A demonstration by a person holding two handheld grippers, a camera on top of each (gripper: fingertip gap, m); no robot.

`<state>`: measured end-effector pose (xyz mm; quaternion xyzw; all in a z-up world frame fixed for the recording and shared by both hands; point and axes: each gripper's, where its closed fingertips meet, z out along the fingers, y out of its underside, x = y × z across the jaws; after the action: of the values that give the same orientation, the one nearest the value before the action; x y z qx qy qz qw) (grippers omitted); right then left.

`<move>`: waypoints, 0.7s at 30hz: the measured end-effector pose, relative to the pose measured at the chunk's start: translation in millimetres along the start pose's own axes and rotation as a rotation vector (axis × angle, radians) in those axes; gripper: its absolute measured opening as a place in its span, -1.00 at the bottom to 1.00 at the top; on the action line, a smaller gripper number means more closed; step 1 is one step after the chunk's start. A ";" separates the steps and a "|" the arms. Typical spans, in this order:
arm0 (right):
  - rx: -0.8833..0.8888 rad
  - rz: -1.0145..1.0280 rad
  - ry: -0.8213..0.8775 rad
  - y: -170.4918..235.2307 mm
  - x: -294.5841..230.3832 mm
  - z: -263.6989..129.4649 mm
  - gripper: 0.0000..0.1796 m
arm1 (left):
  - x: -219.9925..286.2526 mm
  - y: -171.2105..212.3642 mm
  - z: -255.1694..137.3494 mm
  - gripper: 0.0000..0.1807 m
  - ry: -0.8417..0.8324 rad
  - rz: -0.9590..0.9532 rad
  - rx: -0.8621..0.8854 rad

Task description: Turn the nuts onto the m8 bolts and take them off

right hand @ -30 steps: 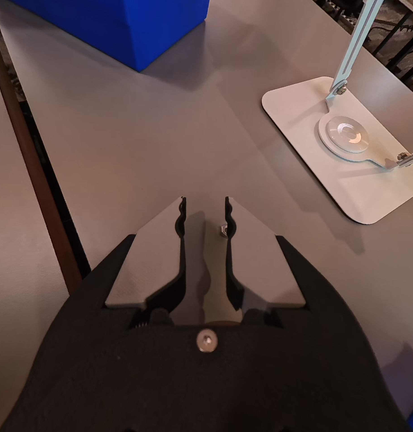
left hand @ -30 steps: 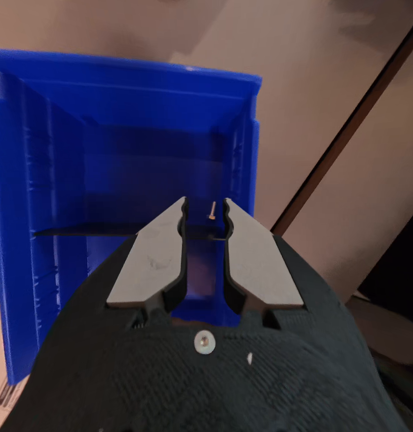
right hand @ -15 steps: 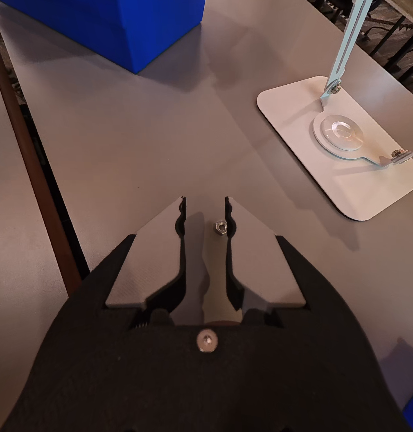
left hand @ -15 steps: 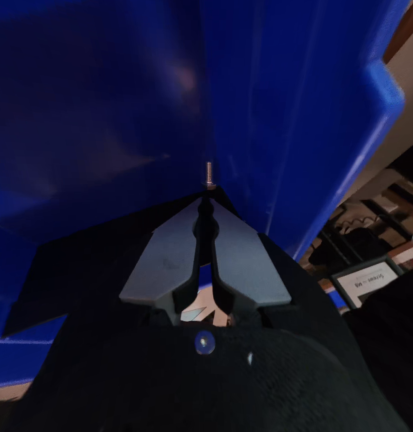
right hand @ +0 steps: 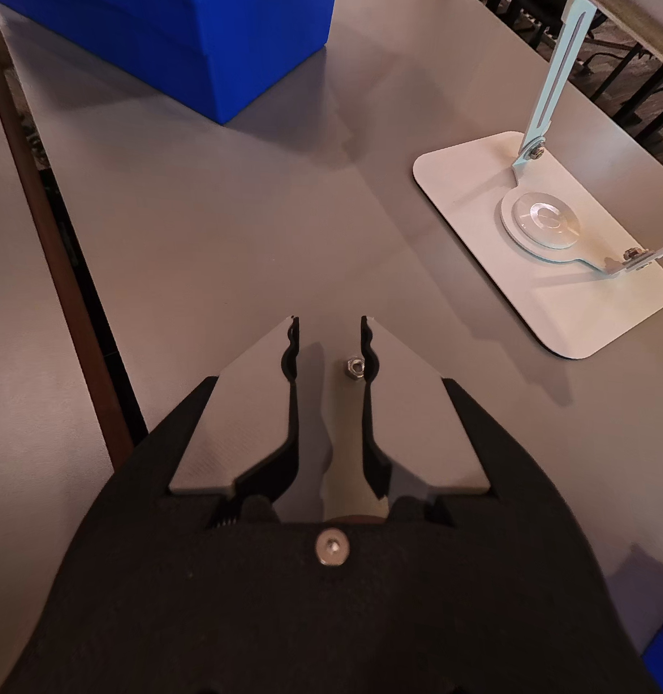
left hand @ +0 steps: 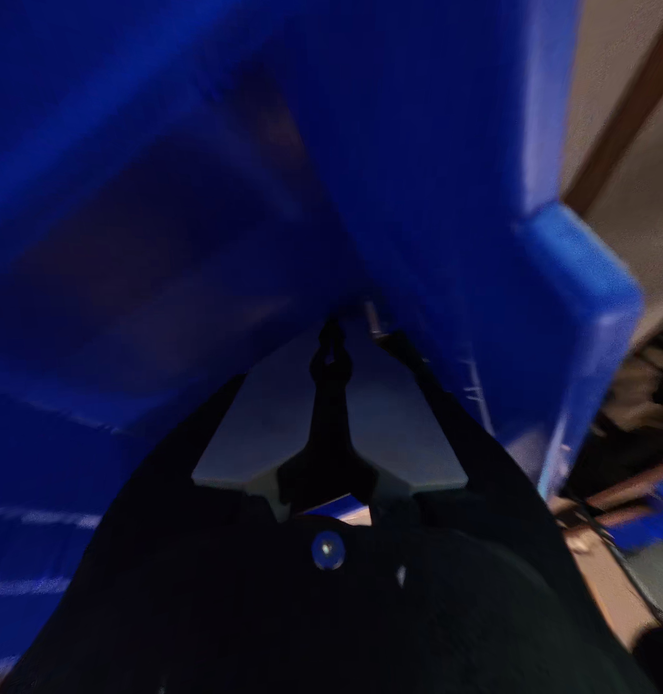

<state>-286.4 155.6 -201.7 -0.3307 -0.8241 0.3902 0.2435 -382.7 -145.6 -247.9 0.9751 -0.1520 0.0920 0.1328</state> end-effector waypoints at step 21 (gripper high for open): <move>0.024 -0.015 0.003 -8.5 -4.7 -4.1 -0.68 | 26.2 -17.1 -92.7 -0.73 -0.002 -0.398 0.585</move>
<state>-283.6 150.1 -193.1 -0.3223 -0.8214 0.3978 0.2514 -365.5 -110.4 -158.3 0.9824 0.0738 0.1028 -0.1371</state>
